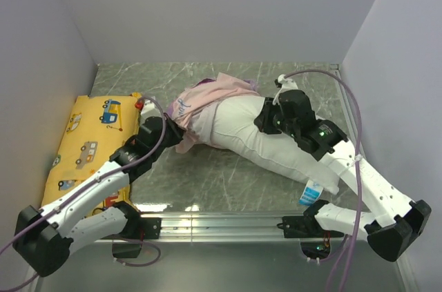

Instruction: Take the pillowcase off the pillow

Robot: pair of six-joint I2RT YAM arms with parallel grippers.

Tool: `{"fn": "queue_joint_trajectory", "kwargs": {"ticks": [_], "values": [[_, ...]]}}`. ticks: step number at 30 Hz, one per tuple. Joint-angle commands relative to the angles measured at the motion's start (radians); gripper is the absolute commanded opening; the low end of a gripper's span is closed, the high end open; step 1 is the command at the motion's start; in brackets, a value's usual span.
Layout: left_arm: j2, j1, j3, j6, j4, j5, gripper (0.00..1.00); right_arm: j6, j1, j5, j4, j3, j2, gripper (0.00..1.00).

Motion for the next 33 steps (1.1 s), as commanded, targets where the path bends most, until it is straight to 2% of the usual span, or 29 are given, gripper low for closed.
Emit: {"fn": "queue_joint_trajectory", "kwargs": {"ticks": [1,2,5,10,13,18,21,24,28,33], "values": [[-0.091,-0.116,0.107,0.056,-0.114,-0.364,0.00,-0.097,-0.016,0.178,-0.037,0.106,-0.038,0.38],[-0.097,-0.150,0.149,0.068,-0.139,-0.401,0.00,-0.100,-0.004,0.197,-0.033,0.103,-0.046,0.53],[-0.085,-0.294,0.269,0.079,-0.236,-0.462,0.00,-0.107,0.021,0.230,-0.040,0.118,-0.058,0.69],[0.054,-0.581,0.530,0.089,-0.368,-0.606,0.00,-0.120,0.060,0.248,-0.080,0.167,-0.099,0.75],[0.164,-0.646,0.654,0.115,-0.414,-0.648,0.01,-0.133,0.123,0.208,-0.077,0.168,-0.156,0.79],[0.235,-0.641,0.720,0.198,-0.342,-0.628,0.01,-0.143,0.241,0.241,-0.094,0.125,-0.187,0.83],[0.265,-0.597,0.777,0.227,-0.326,-0.576,0.01,-0.118,0.291,0.283,-0.074,0.060,-0.195,0.84],[0.280,-0.510,0.779,0.241,-0.310,-0.473,0.00,-0.097,0.298,0.333,-0.059,0.007,-0.190,0.84],[0.278,-0.331,0.693,0.223,-0.261,-0.294,0.00,-0.094,0.300,0.340,0.000,-0.064,-0.170,0.85],[0.309,-0.263,0.668,0.223,-0.238,-0.194,0.00,-0.117,0.300,0.340,0.101,-0.109,-0.040,0.91]]}}
